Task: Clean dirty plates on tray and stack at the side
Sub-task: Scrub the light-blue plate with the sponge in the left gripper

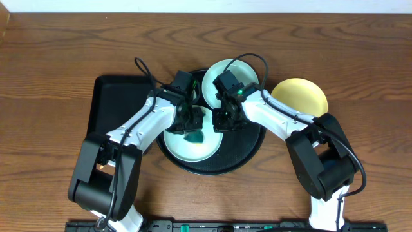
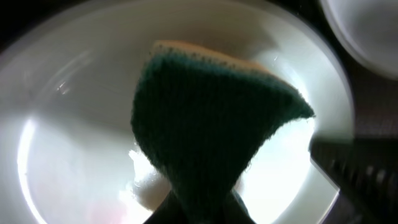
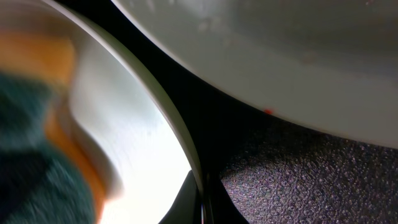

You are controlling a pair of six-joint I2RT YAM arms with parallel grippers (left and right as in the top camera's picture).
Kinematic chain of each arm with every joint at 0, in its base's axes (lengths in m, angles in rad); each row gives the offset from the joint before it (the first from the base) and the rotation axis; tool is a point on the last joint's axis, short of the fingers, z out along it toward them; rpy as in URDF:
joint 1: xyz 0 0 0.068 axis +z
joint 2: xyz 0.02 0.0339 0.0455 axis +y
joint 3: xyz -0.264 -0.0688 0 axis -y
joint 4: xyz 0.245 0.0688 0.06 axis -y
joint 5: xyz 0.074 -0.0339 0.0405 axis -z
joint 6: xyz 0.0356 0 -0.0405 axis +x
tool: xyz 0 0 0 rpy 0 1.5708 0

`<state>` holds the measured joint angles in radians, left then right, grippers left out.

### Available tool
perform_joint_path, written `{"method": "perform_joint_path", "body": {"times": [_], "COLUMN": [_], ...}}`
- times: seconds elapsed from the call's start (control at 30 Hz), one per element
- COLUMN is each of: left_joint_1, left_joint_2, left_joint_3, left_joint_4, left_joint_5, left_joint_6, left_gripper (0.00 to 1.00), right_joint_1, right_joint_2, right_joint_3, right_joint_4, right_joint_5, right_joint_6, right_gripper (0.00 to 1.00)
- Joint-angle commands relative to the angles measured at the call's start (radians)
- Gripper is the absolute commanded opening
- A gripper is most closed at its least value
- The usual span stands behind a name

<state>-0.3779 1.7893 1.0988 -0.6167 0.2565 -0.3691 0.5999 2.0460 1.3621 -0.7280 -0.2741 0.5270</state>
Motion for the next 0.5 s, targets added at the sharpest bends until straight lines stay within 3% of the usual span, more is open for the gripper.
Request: {"method": "perform_joint_path", "body": {"times": [0.0, 0.13, 0.3, 0.33, 0.47], "left_joint_1": [0.002, 0.005, 0.031, 0.036, 0.045], "left_joint_2": [0.0, 0.0, -0.002, -0.002, -0.003], "left_joint_3": [0.012, 0.012, 0.013, 0.014, 0.014], "left_joint_4": [0.029, 0.024, -0.027, -0.051, -0.121], "left_joint_5": [-0.171, -0.34, -0.362, -0.351, -0.061], "left_joint_6": [0.025, 0.024, -0.033, -0.057, -0.067], "left_gripper": [0.08, 0.07, 0.08, 0.08, 0.08], "right_joint_1": [-0.003, -0.003, -0.003, -0.003, -0.003], "right_joint_2": [0.034, 0.034, 0.034, 0.034, 0.034], "right_joint_3": [0.005, 0.005, 0.005, 0.005, 0.005], "right_joint_4": [-0.001, -0.002, -0.001, -0.001, -0.001], "right_joint_5": [0.037, 0.037, 0.037, 0.037, 0.037], "right_joint_6": [0.014, 0.01, 0.007, 0.008, 0.007], "right_gripper": [0.01, 0.01, 0.01, 0.01, 0.01]}}
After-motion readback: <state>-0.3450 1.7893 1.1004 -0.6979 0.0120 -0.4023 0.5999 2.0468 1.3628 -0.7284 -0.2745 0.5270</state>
